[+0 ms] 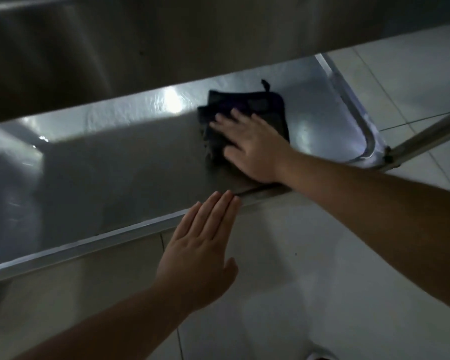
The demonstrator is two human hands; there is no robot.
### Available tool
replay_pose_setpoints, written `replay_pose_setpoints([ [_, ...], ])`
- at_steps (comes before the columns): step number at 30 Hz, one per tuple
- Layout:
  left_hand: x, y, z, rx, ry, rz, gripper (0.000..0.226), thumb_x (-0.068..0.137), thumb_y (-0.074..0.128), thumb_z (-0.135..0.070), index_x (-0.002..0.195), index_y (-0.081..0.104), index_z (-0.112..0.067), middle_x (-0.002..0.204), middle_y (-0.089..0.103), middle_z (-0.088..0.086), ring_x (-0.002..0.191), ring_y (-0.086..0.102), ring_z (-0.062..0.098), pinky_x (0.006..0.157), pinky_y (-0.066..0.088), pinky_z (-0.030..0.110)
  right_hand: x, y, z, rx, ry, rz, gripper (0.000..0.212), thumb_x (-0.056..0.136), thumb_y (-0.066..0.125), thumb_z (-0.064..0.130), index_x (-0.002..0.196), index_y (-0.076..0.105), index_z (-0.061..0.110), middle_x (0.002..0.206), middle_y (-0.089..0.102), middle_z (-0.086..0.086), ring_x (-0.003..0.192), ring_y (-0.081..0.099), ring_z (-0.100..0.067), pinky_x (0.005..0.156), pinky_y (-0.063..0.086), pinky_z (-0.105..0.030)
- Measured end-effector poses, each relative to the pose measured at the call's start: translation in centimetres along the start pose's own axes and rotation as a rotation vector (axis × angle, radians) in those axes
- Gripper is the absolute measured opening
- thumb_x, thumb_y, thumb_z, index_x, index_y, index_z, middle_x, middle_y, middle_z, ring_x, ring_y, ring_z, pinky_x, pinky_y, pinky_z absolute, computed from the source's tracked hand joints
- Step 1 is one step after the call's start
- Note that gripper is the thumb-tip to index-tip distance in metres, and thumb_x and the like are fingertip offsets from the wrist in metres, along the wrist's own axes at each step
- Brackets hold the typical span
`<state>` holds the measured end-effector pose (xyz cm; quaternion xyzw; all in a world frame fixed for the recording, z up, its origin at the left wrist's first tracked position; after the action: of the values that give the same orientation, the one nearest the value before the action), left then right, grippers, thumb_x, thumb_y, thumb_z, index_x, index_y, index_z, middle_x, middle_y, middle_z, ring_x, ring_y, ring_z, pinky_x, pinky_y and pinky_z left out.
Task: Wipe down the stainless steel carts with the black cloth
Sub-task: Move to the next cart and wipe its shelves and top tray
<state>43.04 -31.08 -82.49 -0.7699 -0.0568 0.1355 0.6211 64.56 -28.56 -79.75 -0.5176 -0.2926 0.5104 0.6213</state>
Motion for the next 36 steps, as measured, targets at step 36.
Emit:
replay_pose_setpoints([
  [36,-0.5,-1.3,0.4,-0.076,0.092,0.013,0.103,0.091,0.054,-0.041,0.170,-0.010,-0.020,0.177,-0.017,-0.004,0.160,-0.025,0.010,0.131,-0.009,0.035,-9.8,-2.0,-11.6,-0.052,0.486,-0.041,0.075,0.092,0.015,0.055,0.165,0.014,0.036,0.173,0.009,0.010,0.160,0.007,-0.020,0.128,0.005,-0.047],
])
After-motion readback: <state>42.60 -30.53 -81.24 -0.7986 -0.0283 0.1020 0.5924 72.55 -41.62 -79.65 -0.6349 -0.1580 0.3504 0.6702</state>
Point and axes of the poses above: each hand's wrist, its own x-axis towards the middle knuckle, its own y-axis out of the palm, z = x × y, the point moved 6 cm from there along x, towards the middle knuckle
